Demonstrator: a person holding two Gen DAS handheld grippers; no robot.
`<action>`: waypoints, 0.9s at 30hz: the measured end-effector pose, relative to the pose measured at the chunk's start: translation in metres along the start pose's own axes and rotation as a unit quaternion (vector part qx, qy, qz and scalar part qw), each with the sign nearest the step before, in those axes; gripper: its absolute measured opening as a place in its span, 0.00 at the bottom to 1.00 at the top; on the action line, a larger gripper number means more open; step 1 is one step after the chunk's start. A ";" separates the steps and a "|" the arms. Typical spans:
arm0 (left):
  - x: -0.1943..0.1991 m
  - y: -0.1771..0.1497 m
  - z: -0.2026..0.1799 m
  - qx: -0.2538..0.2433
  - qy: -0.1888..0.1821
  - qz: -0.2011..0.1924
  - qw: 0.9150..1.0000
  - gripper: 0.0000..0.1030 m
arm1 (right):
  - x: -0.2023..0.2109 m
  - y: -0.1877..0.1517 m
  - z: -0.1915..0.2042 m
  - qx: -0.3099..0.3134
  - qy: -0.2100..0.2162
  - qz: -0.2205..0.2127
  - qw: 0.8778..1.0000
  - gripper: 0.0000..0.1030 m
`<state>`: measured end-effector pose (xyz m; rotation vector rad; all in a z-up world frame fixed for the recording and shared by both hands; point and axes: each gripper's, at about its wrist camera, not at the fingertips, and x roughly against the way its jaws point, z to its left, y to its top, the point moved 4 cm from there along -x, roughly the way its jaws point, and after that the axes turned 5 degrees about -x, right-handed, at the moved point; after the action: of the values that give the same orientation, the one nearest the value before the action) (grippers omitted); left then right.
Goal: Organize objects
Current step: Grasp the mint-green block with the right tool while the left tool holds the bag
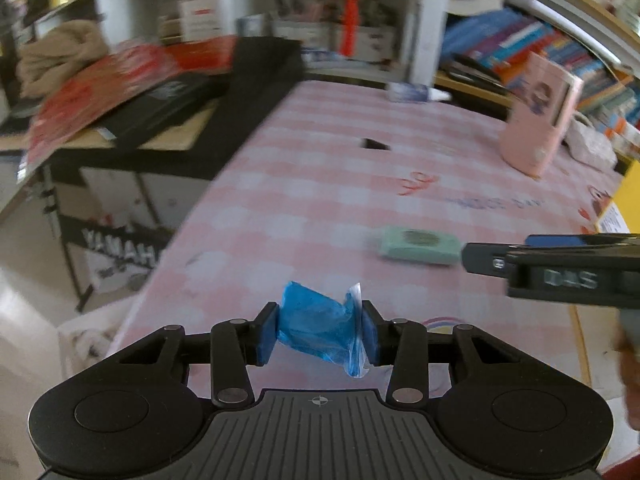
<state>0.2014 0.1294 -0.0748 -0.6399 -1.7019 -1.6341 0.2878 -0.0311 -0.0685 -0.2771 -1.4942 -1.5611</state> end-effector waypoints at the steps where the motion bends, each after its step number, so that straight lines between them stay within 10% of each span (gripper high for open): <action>1: 0.004 -0.001 0.005 0.005 0.007 0.000 1.000 0.39 | -0.007 0.001 0.006 -0.001 0.005 0.005 1.000 0.70; 27: 0.042 -0.021 0.049 0.030 0.067 0.003 0.997 0.39 | -0.074 -0.004 0.060 0.068 -0.054 -0.018 0.996 0.82</action>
<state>0.1521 0.1716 -0.0557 -0.4954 -1.6438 -1.5800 0.3003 0.0542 -0.1097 -0.2603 -1.6899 -1.4856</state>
